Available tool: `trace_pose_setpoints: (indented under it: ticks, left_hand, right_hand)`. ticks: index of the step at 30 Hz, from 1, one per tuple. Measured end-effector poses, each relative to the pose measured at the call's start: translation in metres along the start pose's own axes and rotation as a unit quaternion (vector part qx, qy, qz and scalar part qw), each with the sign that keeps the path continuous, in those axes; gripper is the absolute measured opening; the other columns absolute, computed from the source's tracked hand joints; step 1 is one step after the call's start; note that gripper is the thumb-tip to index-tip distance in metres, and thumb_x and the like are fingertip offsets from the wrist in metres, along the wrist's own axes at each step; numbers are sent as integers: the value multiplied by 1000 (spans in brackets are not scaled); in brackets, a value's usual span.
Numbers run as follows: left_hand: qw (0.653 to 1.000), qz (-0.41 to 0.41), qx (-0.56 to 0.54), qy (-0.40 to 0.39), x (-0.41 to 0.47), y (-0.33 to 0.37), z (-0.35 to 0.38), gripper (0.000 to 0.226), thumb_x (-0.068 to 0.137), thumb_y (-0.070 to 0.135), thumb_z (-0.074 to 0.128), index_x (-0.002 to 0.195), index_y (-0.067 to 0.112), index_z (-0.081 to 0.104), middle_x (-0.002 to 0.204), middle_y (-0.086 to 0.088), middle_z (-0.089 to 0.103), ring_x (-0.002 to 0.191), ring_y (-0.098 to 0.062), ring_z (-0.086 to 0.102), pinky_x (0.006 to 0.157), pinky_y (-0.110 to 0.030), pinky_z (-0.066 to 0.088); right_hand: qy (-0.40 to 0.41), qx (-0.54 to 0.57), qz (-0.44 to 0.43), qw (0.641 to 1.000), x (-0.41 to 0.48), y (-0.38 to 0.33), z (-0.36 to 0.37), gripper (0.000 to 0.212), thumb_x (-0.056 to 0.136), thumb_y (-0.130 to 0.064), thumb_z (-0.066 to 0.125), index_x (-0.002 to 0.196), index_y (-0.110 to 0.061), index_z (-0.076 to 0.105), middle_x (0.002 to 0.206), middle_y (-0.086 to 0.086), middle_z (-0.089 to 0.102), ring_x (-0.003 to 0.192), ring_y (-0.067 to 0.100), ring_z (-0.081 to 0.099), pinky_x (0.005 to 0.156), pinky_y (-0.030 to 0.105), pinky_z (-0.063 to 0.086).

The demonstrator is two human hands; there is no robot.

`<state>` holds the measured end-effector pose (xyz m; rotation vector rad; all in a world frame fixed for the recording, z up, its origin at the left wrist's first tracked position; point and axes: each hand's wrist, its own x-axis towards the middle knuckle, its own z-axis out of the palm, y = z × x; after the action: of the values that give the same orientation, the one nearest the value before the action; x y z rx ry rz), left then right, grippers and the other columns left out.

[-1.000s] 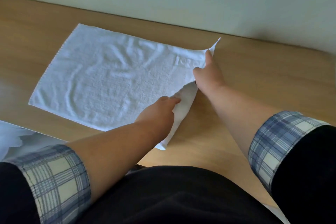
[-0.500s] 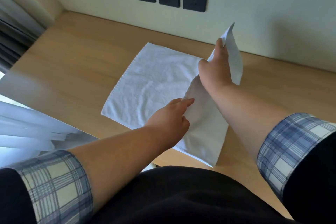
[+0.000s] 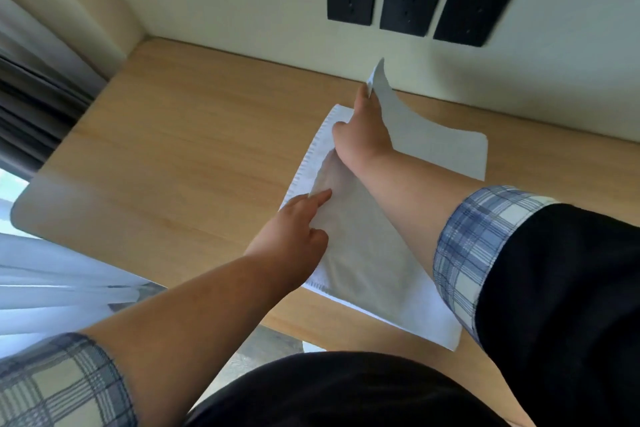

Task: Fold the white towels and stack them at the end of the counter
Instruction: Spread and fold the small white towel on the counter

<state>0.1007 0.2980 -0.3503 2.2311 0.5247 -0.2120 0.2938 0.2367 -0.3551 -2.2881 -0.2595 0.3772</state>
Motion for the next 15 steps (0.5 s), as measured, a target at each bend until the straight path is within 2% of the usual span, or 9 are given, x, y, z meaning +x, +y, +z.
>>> trace_pose_setpoints:
  ticks: [2, 6, 10, 12, 13, 14, 15]
  left_hand:
    - [1000, -28, -10, 2, 10, -24, -5, 71, 76, 21, 44, 143, 42, 42, 143, 20, 43, 108, 7, 42, 86, -18, 38]
    - [997, -66, 8, -33, 22, -71, -4, 71, 80, 18, 46, 147, 39, 37, 146, 19, 38, 104, 5, 42, 76, -5, 33]
    - [990, -104, 61, -79, 28, -95, 2, 72, 87, 10, 42, 153, 35, 25, 152, 14, 27, 99, -2, 45, 77, -17, 38]
    - [986, -116, 79, -86, 29, -98, 3, 74, 87, 4, 39, 153, 33, 23, 151, 11, 25, 98, -5, 45, 79, -23, 44]
    - [985, -124, 82, -85, 29, -98, 3, 75, 86, 1, 38, 153, 33, 24, 148, 9, 26, 99, -7, 46, 82, -26, 46]
    - [985, -129, 84, -80, 27, -97, 3, 75, 85, 0, 37, 151, 33, 26, 145, 7, 28, 99, -9, 46, 85, -28, 48]
    - [984, -134, 91, -74, 25, -96, 4, 75, 83, -1, 38, 149, 33, 28, 143, 6, 30, 102, -11, 46, 88, -30, 47]
  right_hand:
    - [-23, -32, 2, 999, 10, 0, 23, 78, 98, -17, 46, 160, -20, 0, 167, -3, -4, 142, 21, 37, 93, 24, 36]
    - [-88, -96, -12, 991, 24, 7, 58, 79, 99, -17, 48, 159, -16, -2, 167, -1, -8, 148, 18, 26, 105, 26, 32]
    - [-157, -112, -21, 981, 27, 19, 75, 85, 97, -15, 51, 159, -17, -7, 167, -1, -6, 153, 14, 7, 113, 26, 25]
    - [-185, -79, -21, 979, 25, 23, 77, 89, 96, -15, 53, 159, -23, -9, 167, -4, -1, 150, 18, 21, 112, 32, 36]
    - [-195, -71, -18, 978, 23, 24, 76, 90, 96, -17, 54, 158, -27, -10, 167, -3, 5, 141, 20, 37, 104, 35, 45]
    - [-203, -70, -15, 977, 22, 25, 74, 90, 95, -18, 54, 158, -31, -10, 166, 0, 14, 123, 21, 50, 91, 34, 50]
    - [-208, -69, -17, 976, 20, 27, 74, 89, 95, -19, 53, 158, -34, -7, 163, 2, 23, 108, 19, 53, 78, 30, 50]
